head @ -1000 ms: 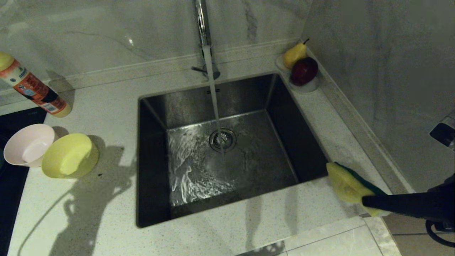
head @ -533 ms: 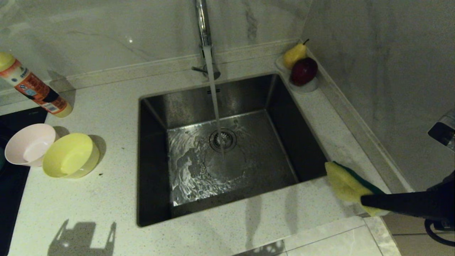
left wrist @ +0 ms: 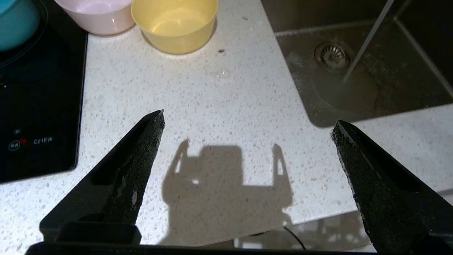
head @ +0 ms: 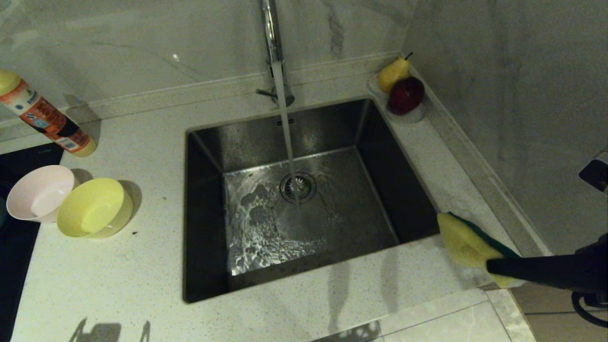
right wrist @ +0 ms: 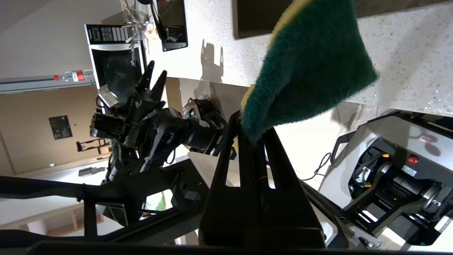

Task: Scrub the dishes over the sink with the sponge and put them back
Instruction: Put down the sponge

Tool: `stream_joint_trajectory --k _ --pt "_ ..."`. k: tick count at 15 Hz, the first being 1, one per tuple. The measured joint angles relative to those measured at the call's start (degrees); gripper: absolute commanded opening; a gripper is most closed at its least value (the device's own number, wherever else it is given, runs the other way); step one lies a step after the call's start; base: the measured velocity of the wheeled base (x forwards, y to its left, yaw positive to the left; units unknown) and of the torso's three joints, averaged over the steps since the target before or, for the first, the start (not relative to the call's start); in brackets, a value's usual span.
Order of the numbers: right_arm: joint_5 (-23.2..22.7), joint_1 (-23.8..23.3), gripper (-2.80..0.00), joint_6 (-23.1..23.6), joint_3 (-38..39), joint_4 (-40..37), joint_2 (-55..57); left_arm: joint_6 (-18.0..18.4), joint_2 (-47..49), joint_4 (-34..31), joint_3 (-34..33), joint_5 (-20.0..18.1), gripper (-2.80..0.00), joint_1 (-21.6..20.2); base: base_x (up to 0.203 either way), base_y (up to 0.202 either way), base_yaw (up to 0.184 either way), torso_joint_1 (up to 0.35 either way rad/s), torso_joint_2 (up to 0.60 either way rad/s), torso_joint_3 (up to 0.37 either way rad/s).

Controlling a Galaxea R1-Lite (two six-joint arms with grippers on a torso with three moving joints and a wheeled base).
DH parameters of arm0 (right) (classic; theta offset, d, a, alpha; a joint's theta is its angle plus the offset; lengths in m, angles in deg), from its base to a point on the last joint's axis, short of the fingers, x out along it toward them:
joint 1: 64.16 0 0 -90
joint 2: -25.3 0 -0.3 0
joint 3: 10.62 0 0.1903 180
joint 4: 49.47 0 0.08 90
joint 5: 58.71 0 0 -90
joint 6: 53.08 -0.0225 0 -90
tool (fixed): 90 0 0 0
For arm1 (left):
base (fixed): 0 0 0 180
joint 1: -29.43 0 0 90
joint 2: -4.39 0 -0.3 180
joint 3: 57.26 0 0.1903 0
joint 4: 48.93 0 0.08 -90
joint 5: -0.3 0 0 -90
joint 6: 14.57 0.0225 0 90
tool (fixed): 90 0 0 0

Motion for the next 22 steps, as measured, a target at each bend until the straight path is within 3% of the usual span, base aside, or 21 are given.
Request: stream_joint_trajectory --k 5,9,16,20,22 --pt "1.16 -0.11 -2.8 0.69 0.93 0.13 -2.02 0.66 -0.09 -0.46 -0.34 0.17 0.0 -0.02 0.0 0.0 0.0 0.0 0.0 0.0" --pt "7.25 -0.11 -2.8 4.96 1.04 -2.02 -3.2 0.64 -0.09 -0.16 -0.38 0.18 0.0 -0.01 0.0 0.0 0.0 0.0 0.0 0.0" --pt "14.43 -0.05 -2.8 19.0 1.04 -6.89 -6.15 0.32 -0.06 -0.18 -0.39 0.17 0.0 -0.02 0.0 0.0 0.0 0.0 0.0 0.0" --pt "16.03 0.0 -2.8 30.63 2.84 -11.22 -9.14 0.34 -0.06 -0.16 -0.39 0.21 0.0 -0.02 0.0 0.0 0.0 0.0 0.0 0.0" --pt "19.58 0.0 -2.8 36.59 5.2 -11.11 -10.27 0.34 -0.05 -0.18 -0.39 0.22 0.0 -0.02 0.0 0.0 0.0 0.0 0.0 0.0"
